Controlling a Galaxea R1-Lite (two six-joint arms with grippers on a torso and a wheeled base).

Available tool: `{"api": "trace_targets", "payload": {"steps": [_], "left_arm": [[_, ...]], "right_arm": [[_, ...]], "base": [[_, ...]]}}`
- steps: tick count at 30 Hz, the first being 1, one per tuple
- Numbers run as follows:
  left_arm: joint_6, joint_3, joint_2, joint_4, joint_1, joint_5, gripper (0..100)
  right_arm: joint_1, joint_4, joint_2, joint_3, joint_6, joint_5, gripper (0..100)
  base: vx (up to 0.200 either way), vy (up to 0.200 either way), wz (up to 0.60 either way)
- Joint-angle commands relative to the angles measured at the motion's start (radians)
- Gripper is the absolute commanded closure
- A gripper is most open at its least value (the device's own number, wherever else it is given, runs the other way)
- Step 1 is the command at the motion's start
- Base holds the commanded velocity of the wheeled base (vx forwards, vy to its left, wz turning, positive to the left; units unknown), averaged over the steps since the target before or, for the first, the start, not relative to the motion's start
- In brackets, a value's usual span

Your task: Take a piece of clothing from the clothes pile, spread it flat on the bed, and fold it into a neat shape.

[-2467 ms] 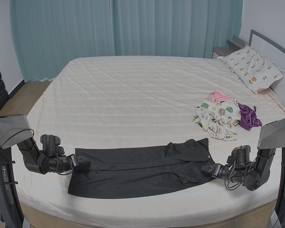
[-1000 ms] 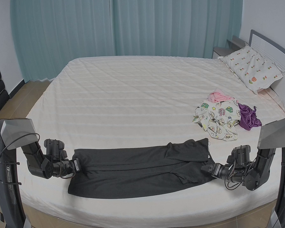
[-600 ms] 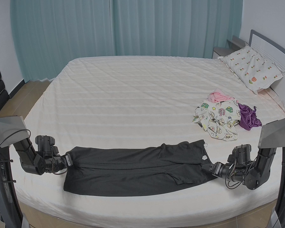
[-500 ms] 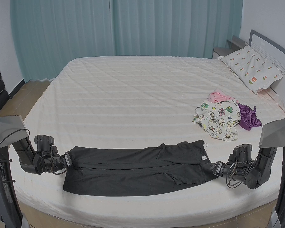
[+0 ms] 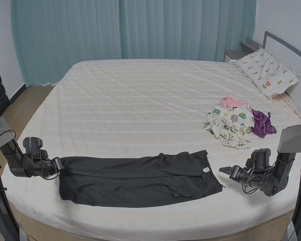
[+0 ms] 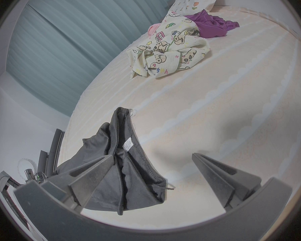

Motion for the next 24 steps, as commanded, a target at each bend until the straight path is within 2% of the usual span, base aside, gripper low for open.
{"api": "trace_targets", "payload": {"steps": [1, 6, 7, 10, 17, 20, 24], "left_arm": [[-0.003, -0.044, -0.077, 0.126, 0.029, -0.002, 100], [-0.017, -0.047, -0.094, 0.167, -0.004, 0.013, 100], [-0.060, -0.038, -0.112, 0.170, -0.030, 0.021, 100], [-0.105, -0.035, -0.132, 0.175, -0.068, 0.032, 100], [-0.161, -0.047, -0.149, 0.248, -0.206, 0.139, 100], [-0.223, -0.059, -0.166, 0.270, -0.269, 0.173, 100], [-0.247, -0.107, -0.169, 0.350, -0.318, 0.200, 100]], "right_arm": [[-0.030, 0.001, -0.004, -0.015, 0.017, 0.014, 0], [-0.042, 0.001, -0.003, -0.022, 0.018, 0.035, 0], [-0.044, 0.001, -0.001, -0.022, 0.018, 0.037, 0], [-0.042, 0.001, 0.002, -0.022, 0.018, 0.037, 0], [-0.042, 0.001, 0.005, -0.022, 0.018, 0.038, 0], [-0.042, 0.001, 0.006, -0.023, 0.018, 0.041, 0], [-0.042, 0.001, 0.008, -0.023, 0.018, 0.052, 0]], "base": [[0.000, 0.000, 0.00], [0.000, 0.000, 0.00], [0.000, 0.000, 0.00], [0.000, 0.000, 0.00], [0.000, 0.000, 0.00], [0.000, -0.200, 0.00], [0.000, -0.200, 0.00]]}}
